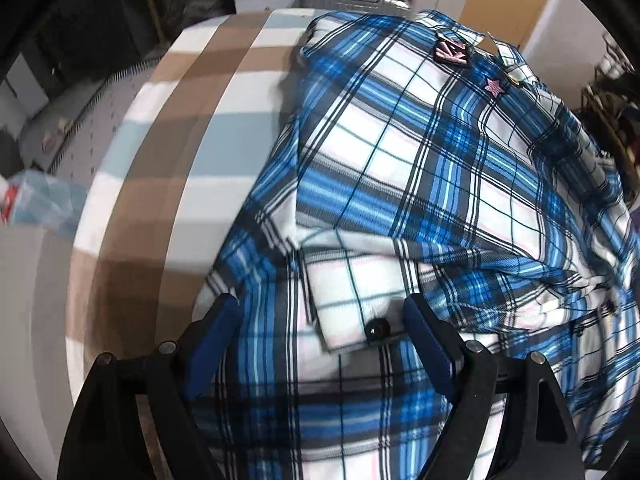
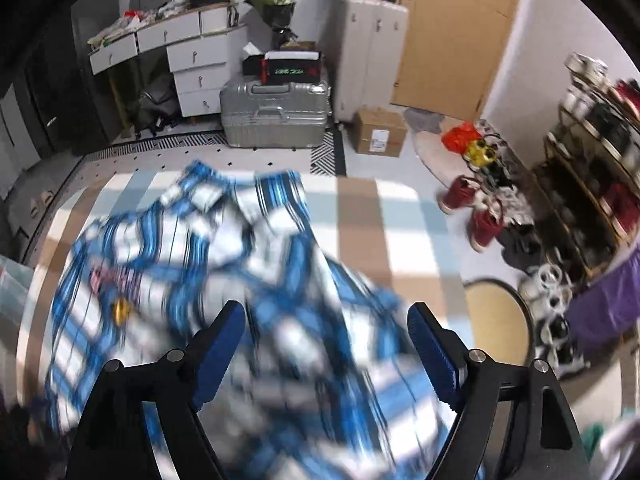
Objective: Fold large clothes
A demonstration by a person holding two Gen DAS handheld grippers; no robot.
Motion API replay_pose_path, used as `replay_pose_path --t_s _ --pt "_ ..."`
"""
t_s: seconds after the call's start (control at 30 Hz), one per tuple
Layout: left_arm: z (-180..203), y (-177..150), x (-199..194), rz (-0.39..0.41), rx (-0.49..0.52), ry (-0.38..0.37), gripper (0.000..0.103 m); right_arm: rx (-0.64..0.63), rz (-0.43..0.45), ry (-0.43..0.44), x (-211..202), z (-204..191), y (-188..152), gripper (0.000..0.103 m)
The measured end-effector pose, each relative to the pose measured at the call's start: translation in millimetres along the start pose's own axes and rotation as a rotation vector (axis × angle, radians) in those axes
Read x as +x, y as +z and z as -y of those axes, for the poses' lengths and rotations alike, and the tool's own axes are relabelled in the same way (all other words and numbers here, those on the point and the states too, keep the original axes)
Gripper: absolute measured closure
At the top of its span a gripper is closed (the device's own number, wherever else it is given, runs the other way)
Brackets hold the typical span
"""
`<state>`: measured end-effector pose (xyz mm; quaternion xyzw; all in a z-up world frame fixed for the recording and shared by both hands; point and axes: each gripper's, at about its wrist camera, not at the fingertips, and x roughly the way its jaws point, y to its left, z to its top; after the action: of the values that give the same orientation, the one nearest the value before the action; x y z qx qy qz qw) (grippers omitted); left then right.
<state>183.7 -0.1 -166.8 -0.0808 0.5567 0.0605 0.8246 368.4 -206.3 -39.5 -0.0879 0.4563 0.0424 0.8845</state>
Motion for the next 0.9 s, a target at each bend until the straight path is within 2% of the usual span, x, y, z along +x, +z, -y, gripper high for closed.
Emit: replay_pose_path --t_s 0.07,0.17,0.23,0.3,0.33,0.4,0.43,0.5,0.57,0.63,0.67,0.8,0.9 --pt "-1.7 -0.8 -0.8 -0.011 -0.006 -0.012 0.022 -0.032 -0.052 0.014 38.4 -15.4 15.4 0.019" --pt "-1.0 -2.8 -0.5 -0.007 0.01 -0.011 0.022 -0.131 -0.131 -0.047 93.6 -36.0 28.7 0.022" --pt "-2.3 -5.2 -2.0 -0.017 -0.003 -0.03 0.021 -0.128 -0.153 -0.049 122.4 -37.3 34.5 0.025" --pt "-1.4 -7.1 -2.8 -0.029 0.005 -0.043 0.021 -0.128 -0.168 -0.022 138.5 -39.9 35.6 0.045" --pt "0.1 -7.1 -2.3 -0.034 0.017 -0.041 0.021 -0.144 -0.166 -0.049 143.3 -41.7 35.3 0.05" --pt "2.2 -9.3 -2.1 -0.035 0.026 -0.038 0.021 -0.146 -0.151 -0.09 145.1 -39.1 38.8 0.089" --pt "2.3 -9.6 -2.1 -0.034 0.017 -0.039 0.021 -0.102 -0.126 -0.097 138.4 -33.0 44.6 0.093" --pt "2.5 -11.3 -2.5 -0.031 -0.005 -0.04 0.021 0.062 -0.034 0.006 114.7 -8.9 54.3 0.094" --pt "5.3 -14.8 -2.7 -0.025 0.01 -0.035 0.021 0.225 0.011 0.096 99.5 20.9 56.2 0.095" --pt "8.7 -18.2 -5.7 -0.018 0.019 -0.036 0.021 0.4 0.043 0.245 89.8 46.8 52.1 0.094" --pt "9.8 -19.0 -6.0 -0.018 0.019 -0.036 0.021 0.432 0.063 0.312 83.6 52.8 50.1 0.094" --pt "10.4 -21.6 -4.6 -0.021 0.016 -0.033 0.021 0.23 0.156 0.311 49.3 31.5 51.4 0.094" --pt "8.8 -22.1 -7.9 -0.014 0.011 -0.033 0.021 0.131 0.226 0.336 24.8 16.8 43.6 0.094"
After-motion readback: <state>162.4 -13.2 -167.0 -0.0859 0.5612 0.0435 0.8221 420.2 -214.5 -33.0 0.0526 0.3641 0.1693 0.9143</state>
